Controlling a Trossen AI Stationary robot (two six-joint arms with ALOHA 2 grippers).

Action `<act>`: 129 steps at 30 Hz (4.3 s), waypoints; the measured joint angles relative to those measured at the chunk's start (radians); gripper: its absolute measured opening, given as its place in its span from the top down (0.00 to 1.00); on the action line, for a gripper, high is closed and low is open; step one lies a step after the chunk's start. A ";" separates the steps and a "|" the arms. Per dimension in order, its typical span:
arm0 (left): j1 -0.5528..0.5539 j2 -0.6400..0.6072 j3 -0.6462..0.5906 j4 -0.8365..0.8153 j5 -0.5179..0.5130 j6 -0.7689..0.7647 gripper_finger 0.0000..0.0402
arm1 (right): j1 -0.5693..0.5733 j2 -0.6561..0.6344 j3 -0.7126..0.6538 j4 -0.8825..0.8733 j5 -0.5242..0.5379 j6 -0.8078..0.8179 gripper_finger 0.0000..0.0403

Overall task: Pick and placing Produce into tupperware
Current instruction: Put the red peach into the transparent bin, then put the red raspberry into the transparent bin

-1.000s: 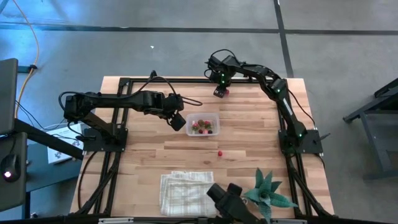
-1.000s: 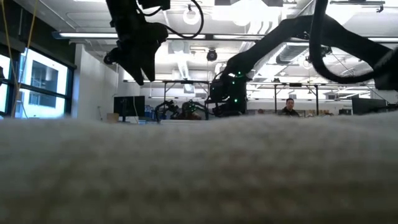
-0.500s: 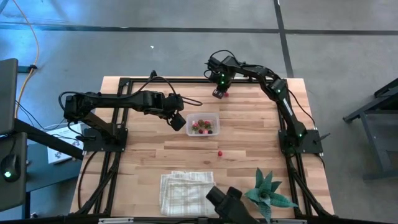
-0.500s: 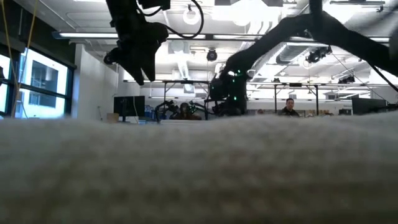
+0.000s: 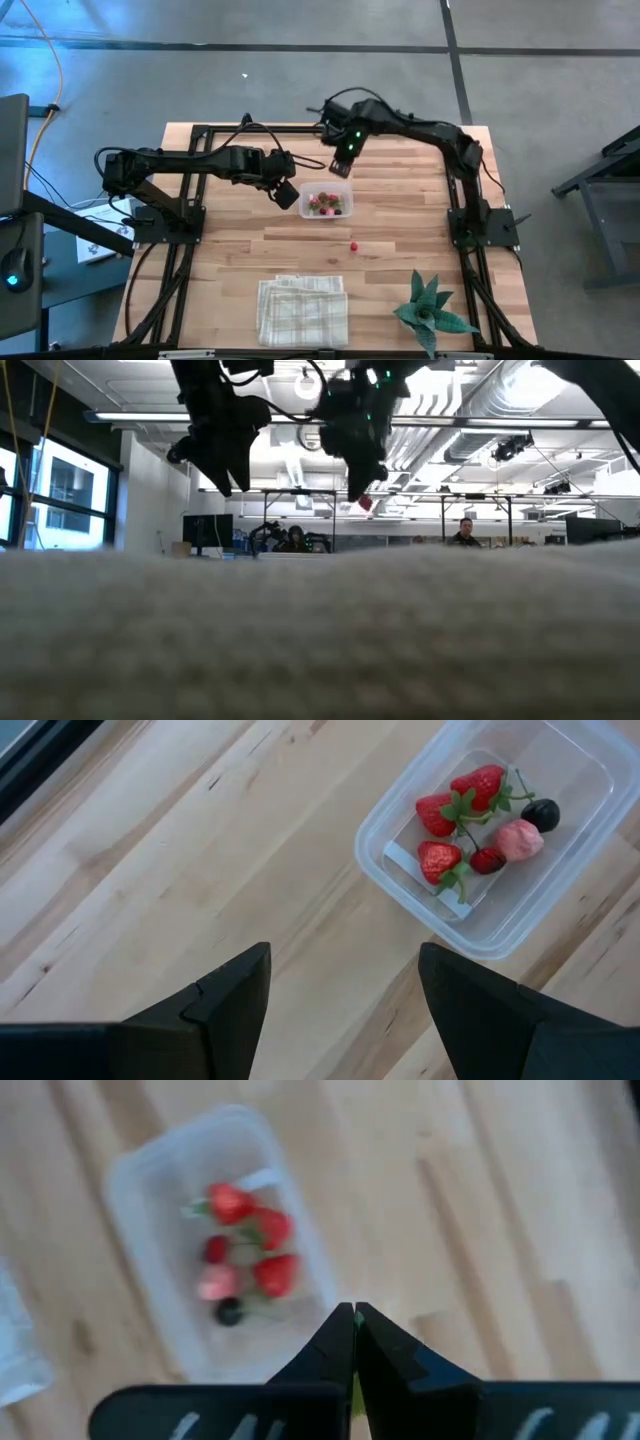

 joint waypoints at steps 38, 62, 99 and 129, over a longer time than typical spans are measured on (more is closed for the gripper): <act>-0.001 -0.001 0.001 -0.084 0.008 0.076 0.39 | 0.229 0.129 -0.003 -0.014 0.003 0.199 0.98; 0.000 -0.058 0.000 -0.179 -0.041 0.119 0.39 | 0.401 -0.026 -0.002 -0.226 0.165 0.568 0.57; 0.110 -0.108 0.000 -0.289 -0.012 0.306 0.39 | 0.778 0.000 -0.439 0.337 0.227 1.489 0.56; 0.111 -0.108 0.000 -0.222 0.003 0.350 0.39 | 0.639 -0.034 -0.622 0.453 0.277 1.591 0.61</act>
